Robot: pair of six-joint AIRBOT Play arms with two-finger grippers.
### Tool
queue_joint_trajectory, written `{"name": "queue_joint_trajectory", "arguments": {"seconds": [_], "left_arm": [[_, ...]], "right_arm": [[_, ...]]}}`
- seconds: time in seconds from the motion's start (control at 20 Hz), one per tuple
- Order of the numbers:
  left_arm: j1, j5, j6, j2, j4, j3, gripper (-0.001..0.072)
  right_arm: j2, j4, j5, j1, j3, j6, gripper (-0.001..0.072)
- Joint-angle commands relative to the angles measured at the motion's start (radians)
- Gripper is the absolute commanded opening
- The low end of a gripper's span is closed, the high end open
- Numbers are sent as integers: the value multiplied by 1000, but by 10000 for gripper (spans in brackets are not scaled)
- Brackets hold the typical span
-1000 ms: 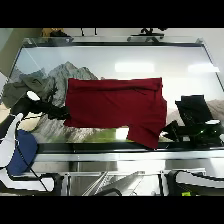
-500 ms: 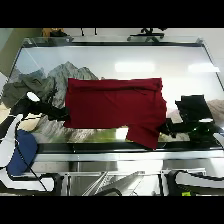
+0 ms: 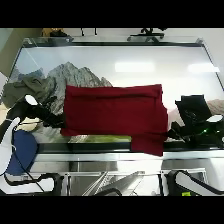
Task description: Fold the shirts.
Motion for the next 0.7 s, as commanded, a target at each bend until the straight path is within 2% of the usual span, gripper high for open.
{"name": "queue_joint_trajectory", "arguments": {"seconds": [0.0,0.15,0.25,0.4,0.65], "left_arm": [[61,-4,-9,65,55,-35,12],[60,-19,-5,69,-15,37,12],[23,-8,0,63,-45,119,12],[-32,14,-4,6,-42,273,12],[-101,20,-27,-199,-40,508,12]], "right_arm": [[62,68,-5,-39,4,-39,18],[43,376,-48,-19,39,-188,18],[1,518,-90,6,113,-248,18],[-130,560,-191,87,270,-284,19],[-442,559,-305,228,541,-319,19]]}}
